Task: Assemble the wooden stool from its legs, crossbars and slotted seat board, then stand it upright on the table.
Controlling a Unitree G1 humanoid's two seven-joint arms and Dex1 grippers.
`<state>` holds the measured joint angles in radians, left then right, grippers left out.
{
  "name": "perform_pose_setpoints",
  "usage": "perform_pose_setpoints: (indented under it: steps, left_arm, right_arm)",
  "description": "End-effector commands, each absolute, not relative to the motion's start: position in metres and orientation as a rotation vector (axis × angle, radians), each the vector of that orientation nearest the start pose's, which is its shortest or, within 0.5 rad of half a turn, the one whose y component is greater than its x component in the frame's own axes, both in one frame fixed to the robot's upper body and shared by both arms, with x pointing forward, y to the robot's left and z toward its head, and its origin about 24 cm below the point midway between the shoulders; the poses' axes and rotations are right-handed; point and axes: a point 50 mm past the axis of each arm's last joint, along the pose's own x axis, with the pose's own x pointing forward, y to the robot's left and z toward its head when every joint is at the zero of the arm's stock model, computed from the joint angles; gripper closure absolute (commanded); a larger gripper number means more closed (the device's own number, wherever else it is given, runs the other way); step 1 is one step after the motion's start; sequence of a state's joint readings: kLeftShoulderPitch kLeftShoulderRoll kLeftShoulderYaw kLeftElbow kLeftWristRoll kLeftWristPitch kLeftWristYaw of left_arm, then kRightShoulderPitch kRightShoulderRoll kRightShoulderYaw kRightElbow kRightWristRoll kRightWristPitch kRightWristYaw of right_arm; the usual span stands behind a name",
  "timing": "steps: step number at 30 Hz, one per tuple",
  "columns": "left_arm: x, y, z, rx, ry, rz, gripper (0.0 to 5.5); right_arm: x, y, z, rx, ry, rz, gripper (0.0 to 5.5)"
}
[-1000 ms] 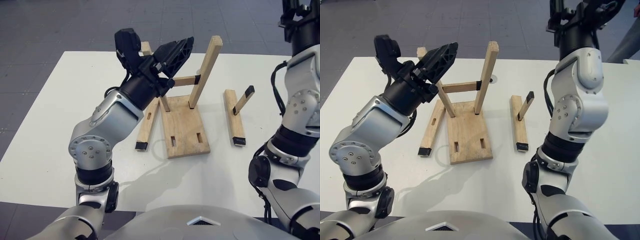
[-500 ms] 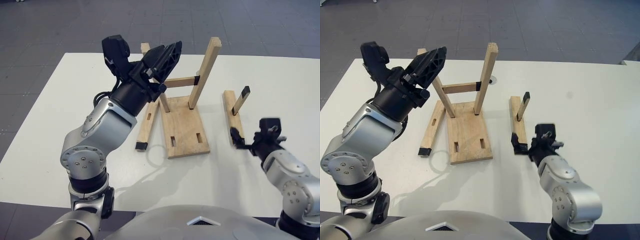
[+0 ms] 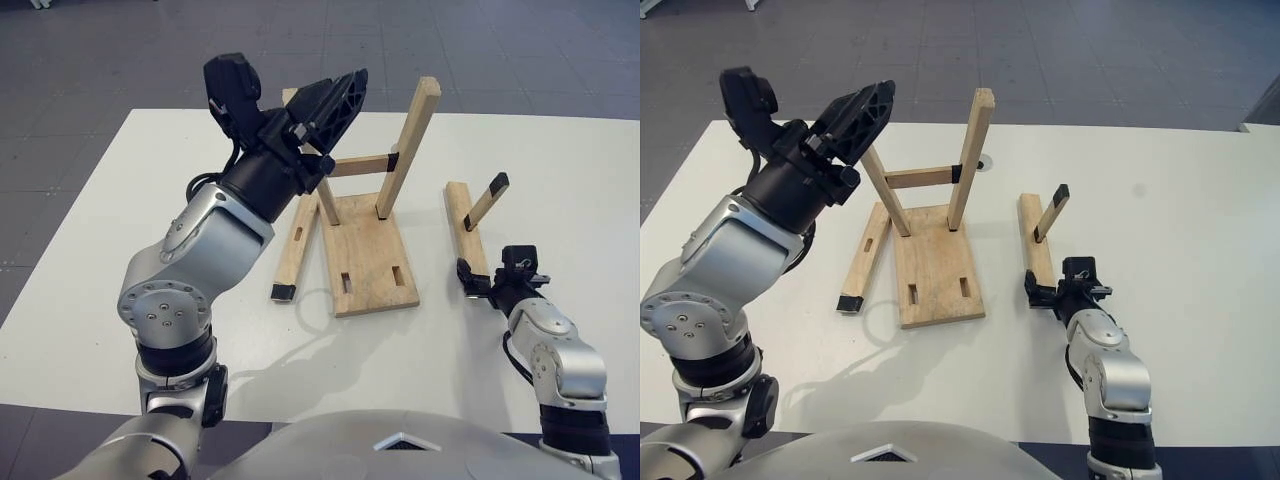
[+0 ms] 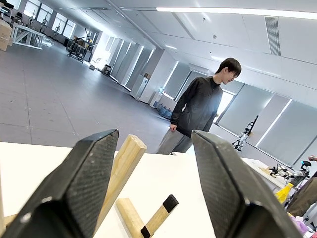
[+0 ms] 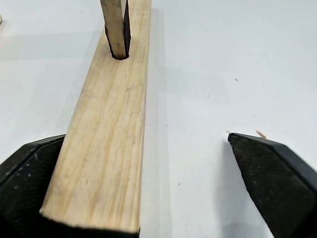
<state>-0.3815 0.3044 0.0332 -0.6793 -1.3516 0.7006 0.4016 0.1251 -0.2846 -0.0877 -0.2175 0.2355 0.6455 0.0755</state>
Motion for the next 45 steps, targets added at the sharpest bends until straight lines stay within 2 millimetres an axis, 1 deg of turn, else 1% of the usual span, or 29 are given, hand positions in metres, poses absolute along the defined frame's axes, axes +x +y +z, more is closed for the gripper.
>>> perform_pose_setpoints:
  steps: [1,4,6,8,11,13,15,17,19,21,22,23,24,25,27,28,29,31,33,35,36,39,41,45]
  left_arm:
    - [0.233,0.103,0.222,-0.576,-0.024,-0.65,2.76]
    - [0.233,0.104,0.222,-0.578,-0.024,-0.646,2.76]
    - [0.233,0.104,0.222,-0.58,-0.024,-0.643,2.76]
    - [0.233,0.104,0.222,-0.581,-0.024,-0.641,2.76]
    - [0.234,0.104,0.22,-0.582,-0.021,-0.639,2.76]
    - [0.235,0.103,0.22,-0.582,-0.019,-0.643,2.76]
    - [0.235,0.103,0.219,-0.58,-0.017,-0.646,2.76]
    - [0.235,0.103,0.218,-0.579,-0.013,-0.649,2.76]
    - [0.236,0.104,0.216,-0.579,-0.008,-0.647,2.76]
    - [0.237,0.107,0.215,-0.573,-0.005,-0.645,2.76]
    - [0.239,0.111,0.216,-0.572,-0.006,-0.648,2.76]
    - [0.24,0.116,0.217,-0.585,-0.008,-0.665,2.76]
    - [0.241,0.12,0.219,-0.6,-0.008,-0.699,2.76]
    - [0.241,0.123,0.219,-0.585,0.008,-0.77,2.76]
    - [0.241,0.132,0.222,-0.56,0.045,-0.954,2.48]
    - [0.244,0.138,0.223,-0.541,0.054,-0.999,2.37]
    - [0.251,0.145,0.227,-0.531,0.05,-1.019,2.15]
    - [0.263,0.155,0.235,-0.547,0.025,-1.053,1.84]
    - [0.271,0.159,0.247,-0.657,-0.031,-1.113,1.8]
    - [0.277,0.16,0.257,-0.803,-0.063,-1.169,1.8]
    - [0.282,0.16,0.257,-0.857,-0.042,-1.174,1.8]
    - [0.29,0.156,0.251,-0.922,0.034,-1.172,1.8]
    - [0.289,0.153,0.25,-0.923,0.052,-1.185,1.8]
    - [0.282,0.145,0.255,-0.922,0.066,-1.276,1.8]
  right_arm:
    - [0.185,-0.225,-0.022,-0.06,0.793,-0.006,0.66]
    - [0.174,-0.22,-0.024,-0.043,0.859,0.058,1.28]
    - [0.171,-0.217,-0.023,-0.043,0.877,0.1,1.64]
    - [0.171,-0.216,-0.021,-0.057,0.876,0.119,2.14]
    - [0.175,-0.219,-0.019,-0.064,0.87,0.118,2.63]
    - [0.179,-0.226,-0.02,-0.09,0.855,0.089,3.0]
    - [0.187,-0.239,-0.023,-0.114,0.832,0.024,3.31]
    - [0.198,-0.25,-0.021,-0.107,0.785,-0.024,3.41]
    - [0.217,-0.255,-0.009,-0.091,0.702,-0.034,3.41]
    - [0.239,-0.26,0.014,-0.041,0.582,-0.043,3.42]
    - [0.254,-0.264,0.033,-0.016,0.496,-0.049,3.42]
    - [0.272,-0.268,0.06,0.019,0.38,-0.032,3.42]
    - [0.285,-0.269,0.083,0.045,0.289,-0.007,3.42]
    - [0.297,-0.27,0.107,0.034,0.212,0.021,3.43]
    - [0.314,-0.274,0.156,0.055,0.063,0.096,3.43]
    - [0.318,-0.271,0.176,0.102,0.005,0.167,3.43]
    - [0.318,-0.258,0.196,0.197,-0.046,0.316,3.43]
    - [0.311,-0.229,0.223,0.341,-0.097,0.647,3.44]
    - [0.301,-0.208,0.241,0.441,-0.116,0.922,3.44]
    - [0.292,-0.194,0.249,0.471,-0.102,1.107,3.44]
    - [0.289,-0.188,0.252,0.468,-0.091,1.174,3.44]
    - [0.285,-0.176,0.26,0.45,-0.082,1.293,3.44]
    - [0.284,-0.169,0.265,0.453,-0.082,1.354,3.44]
    - [0.285,-0.155,0.267,0.432,-0.061,1.423,3.44]
